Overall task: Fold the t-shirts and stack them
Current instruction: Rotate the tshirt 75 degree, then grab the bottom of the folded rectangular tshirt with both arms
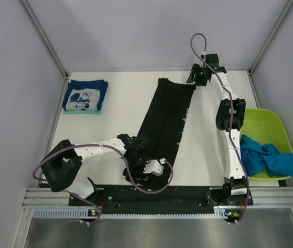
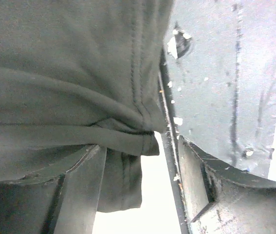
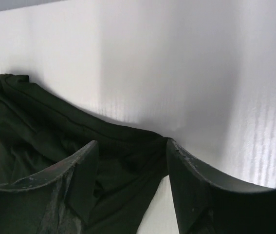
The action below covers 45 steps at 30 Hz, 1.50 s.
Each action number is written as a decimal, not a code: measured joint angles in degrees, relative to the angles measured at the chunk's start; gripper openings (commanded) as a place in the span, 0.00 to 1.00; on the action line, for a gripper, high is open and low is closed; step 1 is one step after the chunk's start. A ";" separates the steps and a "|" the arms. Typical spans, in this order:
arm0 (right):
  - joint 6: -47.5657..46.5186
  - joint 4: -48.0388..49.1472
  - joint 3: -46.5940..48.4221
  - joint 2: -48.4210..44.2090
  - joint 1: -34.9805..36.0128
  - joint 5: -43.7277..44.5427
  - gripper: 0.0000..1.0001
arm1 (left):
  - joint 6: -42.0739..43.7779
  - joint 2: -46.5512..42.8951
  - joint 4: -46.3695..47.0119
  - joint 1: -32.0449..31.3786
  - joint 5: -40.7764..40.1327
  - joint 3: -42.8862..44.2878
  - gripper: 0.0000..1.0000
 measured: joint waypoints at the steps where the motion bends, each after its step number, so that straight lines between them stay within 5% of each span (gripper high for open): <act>1: 0.13 0.66 0.00 -0.15 -0.42 -0.70 0.64 | 0.07 0.39 -1.16 -0.26 0.96 1.14 0.93; 9: -3.48 3.80 -8.07 -12.59 -2.47 -1.03 0.81 | 2.16 -10.86 -9.42 -0.22 3.65 4.96 0.94; 15: -13.64 8.22 -27.21 -39.93 1.44 -2.58 0.80 | 5.07 -24.33 -10.25 7.13 3.50 3.61 0.84; 22: -31.76 17.31 -75.06 -81.68 27.67 -13.22 0.75 | 11.76 -29.29 -3.19 10.93 0.76 -9.35 0.90; 27: -42.01 15.15 -96.83 -96.83 41.92 -15.74 0.69 | 15.06 -27.91 1.44 10.56 -0.72 -15.26 0.89; 31: -45.90 13.42 -105.57 -100.00 54.73 -13.92 0.65 | 16.76 -26.10 5.81 10.14 -0.92 -16.65 0.81; 36: -47.78 15.67 -111.25 -93.98 70.01 -4.61 0.61 | 16.55 -22.32 8.94 8.63 -2.62 -18.14 0.48; 42: -49.18 25.09 -114.84 -86.99 73.11 3.32 0.61 | 14.95 -20.72 9.11 8.28 -2.95 -17.46 0.31; 45: -50.60 29.00 -114.84 -84.06 73.40 4.17 0.49 | 14.73 -21.00 9.01 8.31 -3.52 -17.46 0.21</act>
